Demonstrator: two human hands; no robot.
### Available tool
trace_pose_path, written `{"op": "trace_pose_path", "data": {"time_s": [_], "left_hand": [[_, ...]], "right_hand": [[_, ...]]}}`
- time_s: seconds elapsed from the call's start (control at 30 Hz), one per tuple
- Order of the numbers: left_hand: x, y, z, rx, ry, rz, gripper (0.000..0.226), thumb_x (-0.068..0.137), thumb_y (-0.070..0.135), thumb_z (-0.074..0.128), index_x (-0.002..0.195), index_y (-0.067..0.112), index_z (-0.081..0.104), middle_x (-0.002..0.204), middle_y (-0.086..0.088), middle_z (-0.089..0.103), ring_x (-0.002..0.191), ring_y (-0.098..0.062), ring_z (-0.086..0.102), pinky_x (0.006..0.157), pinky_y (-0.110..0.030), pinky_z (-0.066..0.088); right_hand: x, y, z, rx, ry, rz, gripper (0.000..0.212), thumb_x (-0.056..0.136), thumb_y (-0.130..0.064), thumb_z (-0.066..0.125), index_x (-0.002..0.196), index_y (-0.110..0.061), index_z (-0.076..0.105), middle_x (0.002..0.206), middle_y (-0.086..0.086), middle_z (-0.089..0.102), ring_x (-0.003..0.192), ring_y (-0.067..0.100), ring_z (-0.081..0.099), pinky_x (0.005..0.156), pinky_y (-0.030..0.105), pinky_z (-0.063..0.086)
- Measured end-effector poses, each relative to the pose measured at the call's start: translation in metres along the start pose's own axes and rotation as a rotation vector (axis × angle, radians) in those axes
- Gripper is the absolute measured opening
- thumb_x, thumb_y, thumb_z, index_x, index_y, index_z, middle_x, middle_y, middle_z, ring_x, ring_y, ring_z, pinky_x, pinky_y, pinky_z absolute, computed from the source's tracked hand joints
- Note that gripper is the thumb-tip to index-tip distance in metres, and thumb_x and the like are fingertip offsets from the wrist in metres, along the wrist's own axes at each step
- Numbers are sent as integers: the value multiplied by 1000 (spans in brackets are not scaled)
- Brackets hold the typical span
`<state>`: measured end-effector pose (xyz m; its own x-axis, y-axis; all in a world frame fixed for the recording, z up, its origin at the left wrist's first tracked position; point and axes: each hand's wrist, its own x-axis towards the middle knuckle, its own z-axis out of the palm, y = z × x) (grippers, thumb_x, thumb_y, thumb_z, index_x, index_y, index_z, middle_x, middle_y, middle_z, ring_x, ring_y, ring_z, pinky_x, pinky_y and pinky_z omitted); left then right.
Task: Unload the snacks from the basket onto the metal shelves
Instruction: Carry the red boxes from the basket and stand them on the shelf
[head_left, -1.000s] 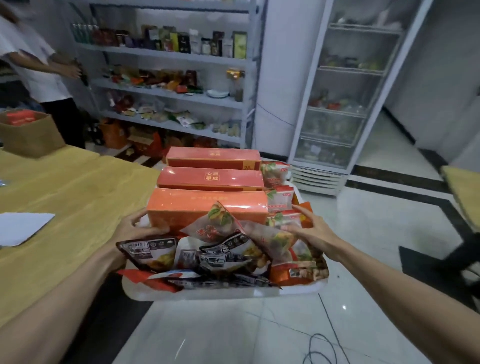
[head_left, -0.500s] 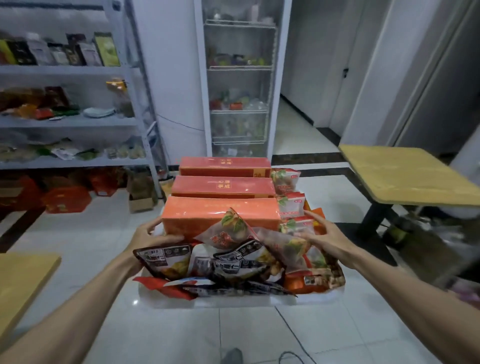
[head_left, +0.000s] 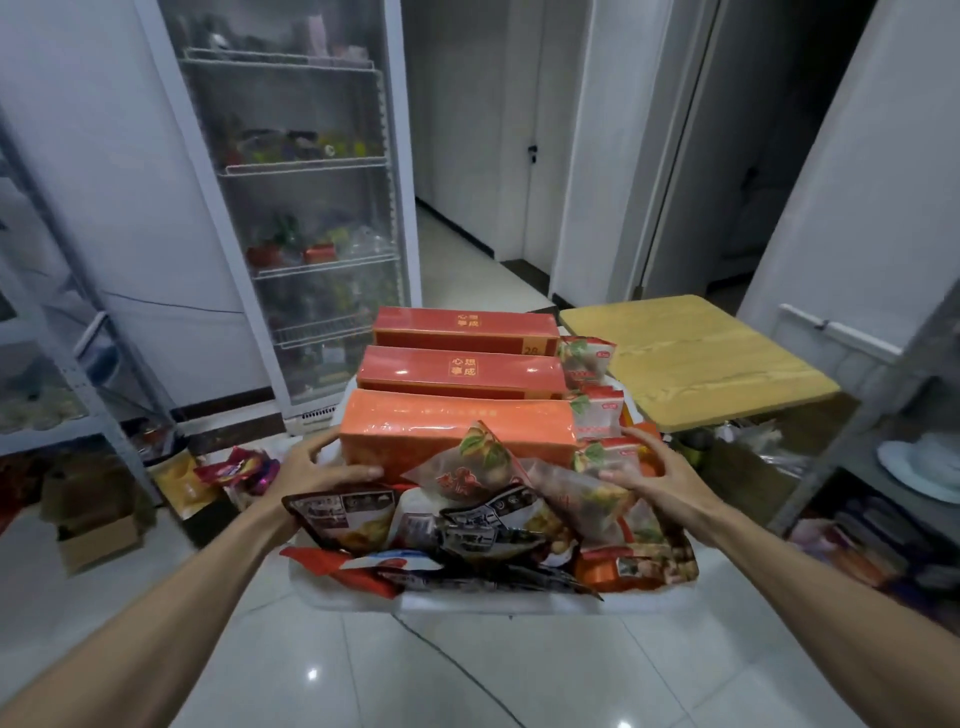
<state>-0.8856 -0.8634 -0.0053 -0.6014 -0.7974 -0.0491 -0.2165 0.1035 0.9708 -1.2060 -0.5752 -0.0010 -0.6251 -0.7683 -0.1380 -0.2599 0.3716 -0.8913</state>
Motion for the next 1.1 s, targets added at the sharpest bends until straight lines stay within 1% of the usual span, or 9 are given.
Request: {"op": "trace_pose_path", "data": {"time_s": [0.17,0.33,0.47,0.57,0.63,0.73,0.8,0.97,1.1], "left_hand": [[84,9,59,2,-73,-2,90,28,56,95,111,32,72,110,1,73,104,-19,68,87,-39,55],[167,26,138,6,-123,10,96,26,58,93,115,30,69,110,3,72,102,-15,67,77,-25,53],[229,52,206,-7,-160,19,67,44,33,95,104,40,67,111,4,70,104,-14,65,74,-21,51],[273,66,253,-25,-165,10,69,51,27,90,112,38,63,113,3,66,103,-17,64,74,-25,52],[302,69,278,-7,-171,-1,79,49,32,92,121,34,61,115,1,65,104,-18,63,79,-29,53],[347,76,315,2,-174,-6,94,37,49,95,124,34,63,120,0,67,108,-20,64,92,-42,54],[377,80,342,-10,-181,-13,89,37,47,95,120,38,65,117,1,68,105,-19,65,90,-41,55],[461,80,406,-31,-178,-6,66,47,36,96,105,43,68,110,3,71,103,-19,67,89,-41,56],[522,89,451,-48,-170,-20,59,50,32,93,102,42,66,99,8,73,95,-13,69,73,-25,55]], "right_hand": [[58,23,-50,-16,74,22,80,69,-49,79,139,-39,43,131,-9,38,119,13,39,93,33,40],[128,56,-116,-10,103,42,87,62,-57,81,138,-39,44,129,-8,41,112,11,44,84,25,42],[189,74,-177,-18,107,44,74,70,-42,79,136,-34,46,126,-5,49,92,-3,49,67,11,39],[233,87,-222,-63,132,33,68,75,-39,79,135,-34,47,128,-1,50,94,0,51,72,13,42],[260,99,-248,-90,131,38,73,70,-49,79,134,-36,48,136,3,49,101,6,52,78,20,43],[301,113,-284,-93,136,21,90,54,-74,78,131,-36,49,131,-4,51,103,5,53,76,18,43],[335,125,-308,-92,155,22,96,44,-81,74,128,-41,50,131,-6,50,111,12,52,78,22,44],[424,156,-359,-55,142,57,84,47,-73,81,122,-49,51,127,1,54,100,14,62,69,24,54],[495,168,-399,-57,126,72,73,57,-62,84,121,-48,53,127,5,54,98,15,65,64,17,54]]}}
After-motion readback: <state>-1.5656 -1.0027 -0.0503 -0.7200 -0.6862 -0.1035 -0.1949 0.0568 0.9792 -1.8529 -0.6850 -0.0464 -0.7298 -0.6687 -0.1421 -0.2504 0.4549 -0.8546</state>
